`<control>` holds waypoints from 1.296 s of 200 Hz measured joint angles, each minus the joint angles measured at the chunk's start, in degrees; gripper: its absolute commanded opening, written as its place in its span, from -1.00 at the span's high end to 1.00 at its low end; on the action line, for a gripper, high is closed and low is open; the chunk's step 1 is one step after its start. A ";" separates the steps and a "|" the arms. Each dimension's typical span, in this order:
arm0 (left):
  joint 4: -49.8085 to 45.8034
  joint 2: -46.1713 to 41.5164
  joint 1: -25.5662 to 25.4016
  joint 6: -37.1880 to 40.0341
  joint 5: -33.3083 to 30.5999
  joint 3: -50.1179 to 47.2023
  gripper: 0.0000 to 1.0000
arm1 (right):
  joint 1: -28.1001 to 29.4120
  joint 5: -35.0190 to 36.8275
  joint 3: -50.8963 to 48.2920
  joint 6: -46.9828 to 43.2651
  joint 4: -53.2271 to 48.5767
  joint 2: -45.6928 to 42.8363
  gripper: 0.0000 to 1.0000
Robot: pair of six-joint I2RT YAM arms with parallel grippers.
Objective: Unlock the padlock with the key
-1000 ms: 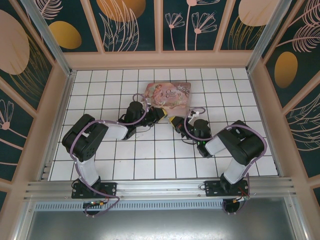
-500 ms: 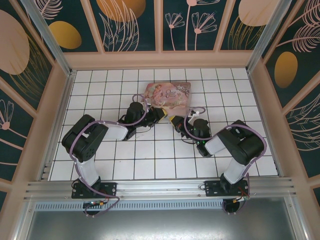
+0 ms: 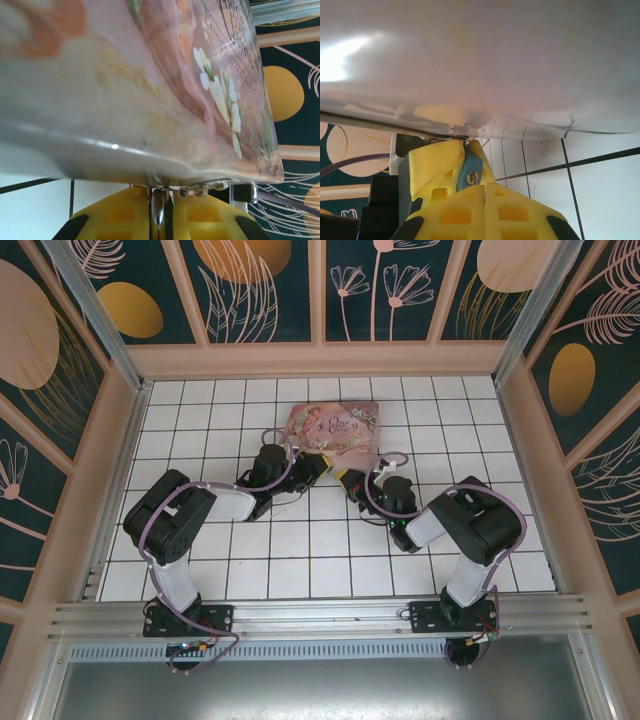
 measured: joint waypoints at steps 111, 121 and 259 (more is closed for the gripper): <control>2.89 1.38 -0.24 -2.91 -3.45 0.00 1.00 | 0.33 1.62 1.75 2.80 4.02 4.35 1.00; 2.93 1.40 -0.24 -2.91 -3.76 0.00 1.00 | 0.35 1.55 1.99 2.73 3.96 4.39 1.00; 3.80 1.57 -0.24 -2.89 -5.46 0.00 1.00 | -2.54 -7.04 4.09 11.80 6.71 7.41 1.00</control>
